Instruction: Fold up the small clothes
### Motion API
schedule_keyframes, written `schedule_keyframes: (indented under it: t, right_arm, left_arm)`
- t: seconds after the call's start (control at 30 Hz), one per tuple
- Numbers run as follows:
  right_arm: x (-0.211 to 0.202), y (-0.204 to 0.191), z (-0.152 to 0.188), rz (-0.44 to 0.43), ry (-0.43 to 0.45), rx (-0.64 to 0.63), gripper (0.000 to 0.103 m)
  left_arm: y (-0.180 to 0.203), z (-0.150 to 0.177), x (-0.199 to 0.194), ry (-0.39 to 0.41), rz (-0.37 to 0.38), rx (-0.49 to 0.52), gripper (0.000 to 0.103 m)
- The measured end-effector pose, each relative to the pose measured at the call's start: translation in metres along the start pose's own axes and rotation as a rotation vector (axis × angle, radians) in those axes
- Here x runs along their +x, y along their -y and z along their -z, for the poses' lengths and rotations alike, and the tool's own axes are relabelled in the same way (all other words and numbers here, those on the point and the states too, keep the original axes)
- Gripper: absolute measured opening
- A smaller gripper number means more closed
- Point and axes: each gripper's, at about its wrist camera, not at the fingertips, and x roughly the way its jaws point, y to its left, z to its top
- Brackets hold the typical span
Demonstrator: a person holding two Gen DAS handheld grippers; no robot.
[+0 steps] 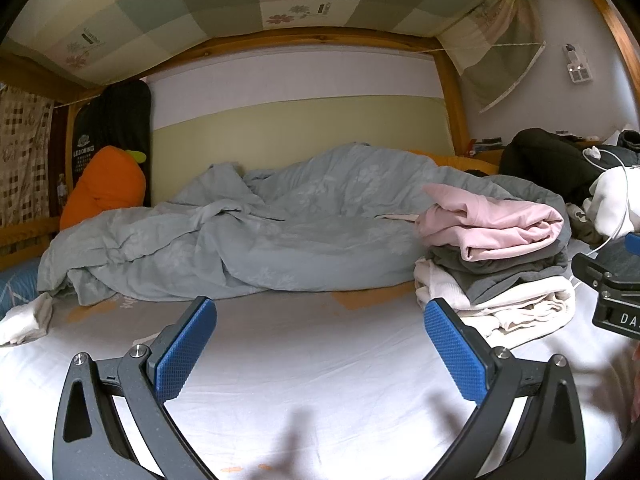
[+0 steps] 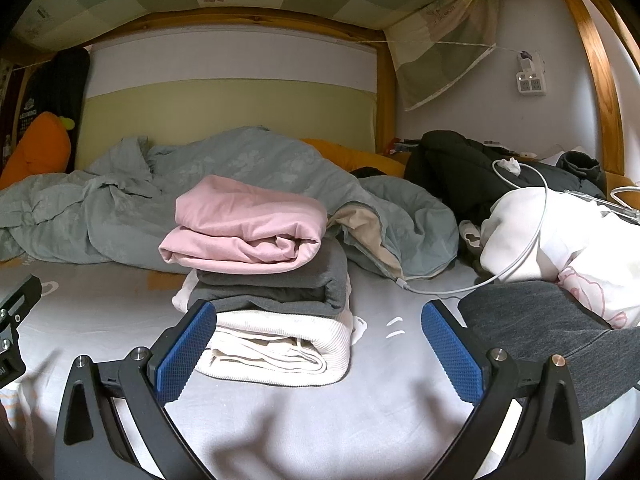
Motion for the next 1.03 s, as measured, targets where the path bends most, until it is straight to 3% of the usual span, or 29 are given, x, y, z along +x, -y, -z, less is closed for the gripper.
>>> schedule_keyframes:
  t: [1.03]
  right_arm:
    - [0.002,-0.001,0.002,0.0,-0.018,-0.006,0.103]
  left_arm:
    - [-0.01,0.002,-0.002,-0.016,0.011,0.012,0.103]
